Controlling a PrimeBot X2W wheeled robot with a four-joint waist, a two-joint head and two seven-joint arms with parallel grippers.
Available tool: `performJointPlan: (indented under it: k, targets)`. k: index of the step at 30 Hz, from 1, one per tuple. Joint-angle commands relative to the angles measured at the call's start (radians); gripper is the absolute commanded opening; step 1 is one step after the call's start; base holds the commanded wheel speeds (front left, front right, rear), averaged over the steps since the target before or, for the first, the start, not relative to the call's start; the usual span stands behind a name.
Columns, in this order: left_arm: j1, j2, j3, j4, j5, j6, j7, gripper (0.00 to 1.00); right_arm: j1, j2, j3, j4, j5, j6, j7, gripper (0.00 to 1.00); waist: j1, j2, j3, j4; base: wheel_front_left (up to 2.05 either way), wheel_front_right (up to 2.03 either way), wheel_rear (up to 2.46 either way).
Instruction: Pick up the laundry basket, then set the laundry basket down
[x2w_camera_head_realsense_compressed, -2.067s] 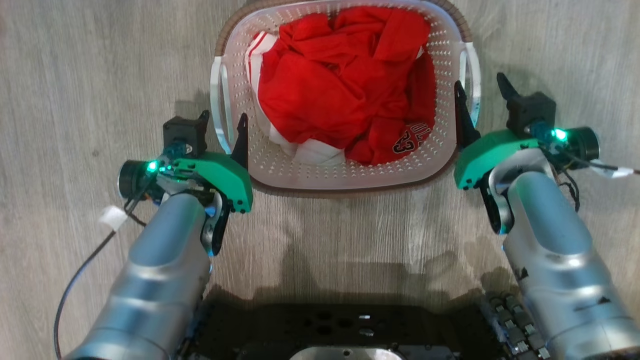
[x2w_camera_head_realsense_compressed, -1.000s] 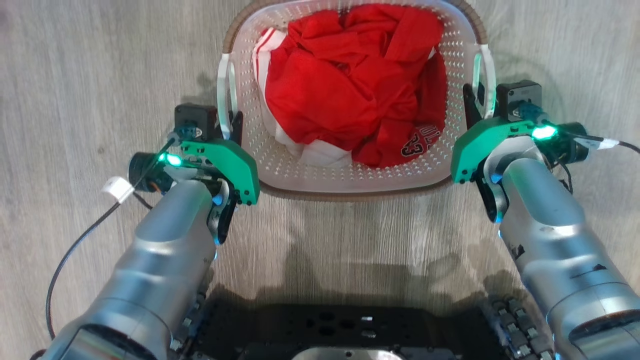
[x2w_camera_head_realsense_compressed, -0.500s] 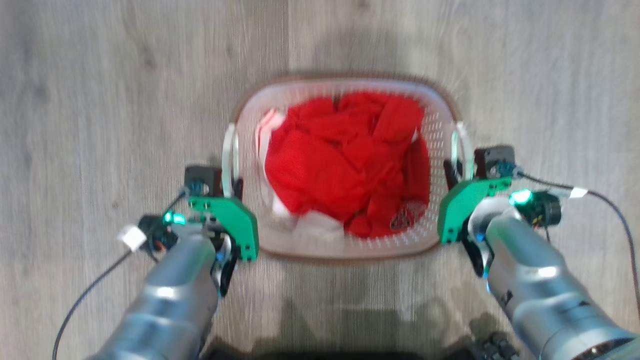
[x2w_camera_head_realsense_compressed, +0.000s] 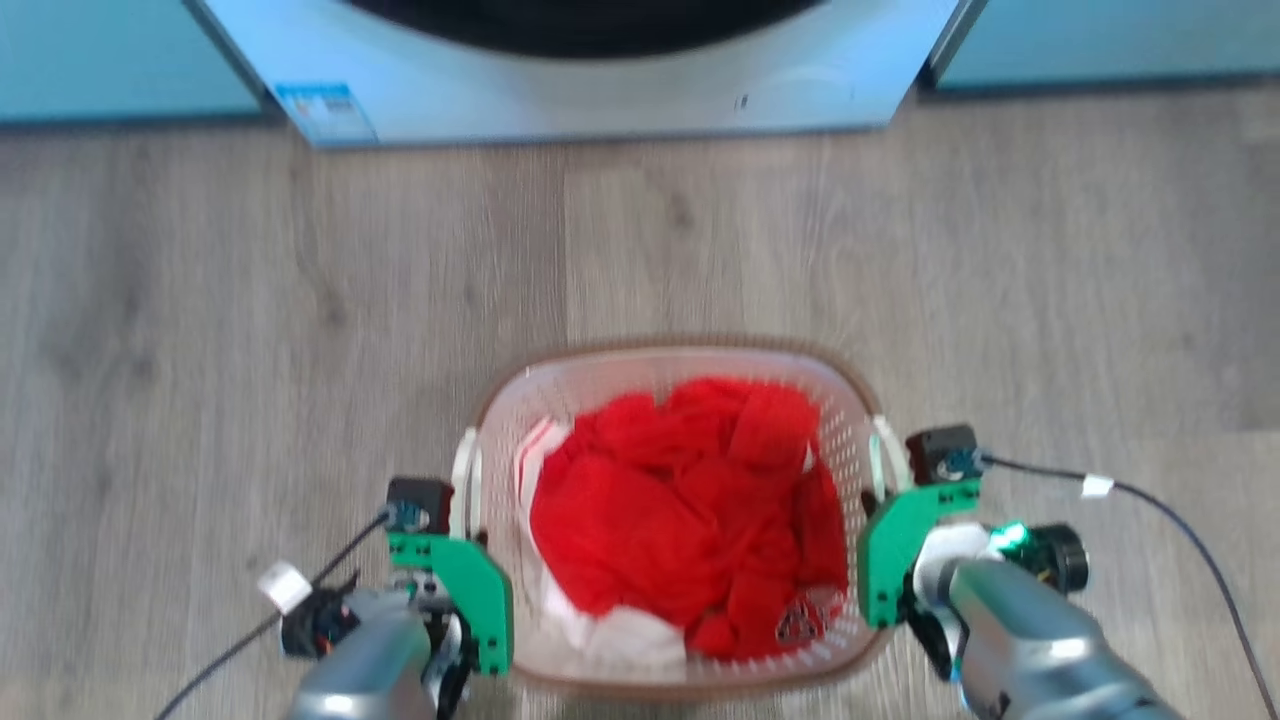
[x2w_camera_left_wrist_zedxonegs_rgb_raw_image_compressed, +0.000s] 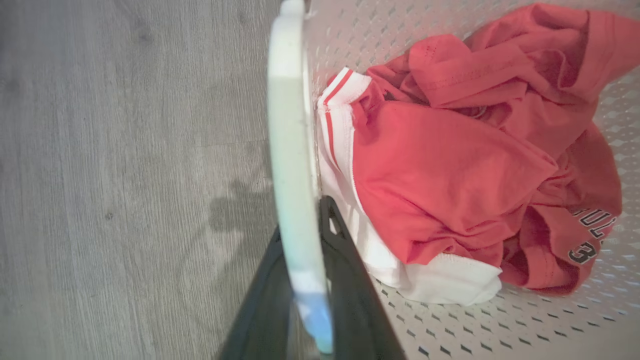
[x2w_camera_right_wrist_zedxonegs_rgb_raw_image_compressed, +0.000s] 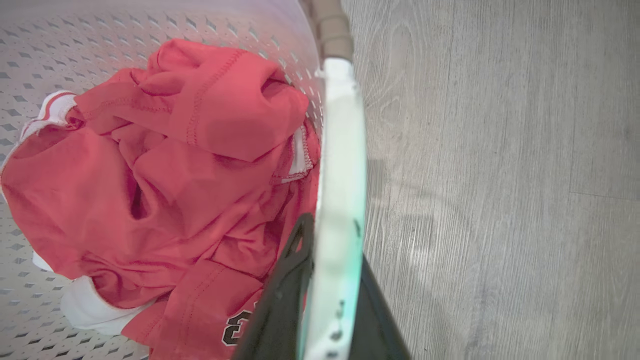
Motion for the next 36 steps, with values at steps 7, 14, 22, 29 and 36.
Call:
performJointPlan:
  k: [7, 14, 22, 29, 36]
  targets:
    - [0.043, 0.038, -0.019, 0.012, -0.039, 0.004, 0.047, 0.00, 0.071, 0.000, 0.092, 0.002, 0.057, 0.006, 0.043, 0.00, 0.0001, -0.0001, -0.162, -0.014, 0.00, 0.00, 0.00]
    - [0.074, 0.038, -0.046, 0.021, -0.064, 0.007, 0.063, 0.00, 0.109, 0.000, 0.143, 0.005, 0.106, 0.006, 0.067, 0.00, 0.0001, -0.0001, -0.237, -0.015, 0.00, 0.00, 0.00]
    - [0.114, 0.038, -0.073, 0.026, -0.090, 0.011, 0.071, 0.00, 0.139, 0.000, 0.198, 0.000, 0.149, 0.006, 0.090, 0.00, 0.0001, -0.0001, -0.306, -0.016, 0.00, 0.00, 0.00]
    - [0.127, 0.038, -0.094, 0.027, -0.109, 0.016, 0.081, 0.00, 0.141, 0.000, 0.234, 0.003, 0.173, 0.006, 0.094, 0.00, 0.0001, -0.0001, -0.329, -0.015, 0.00, 0.00, 0.00]
    - [0.119, 0.038, -0.109, 0.035, -0.122, 0.019, 0.080, 0.00, 0.133, 0.000, 0.259, 0.009, 0.194, 0.006, 0.091, 0.00, 0.0001, -0.0001, -0.333, -0.015, 0.00, 0.00, 0.00]
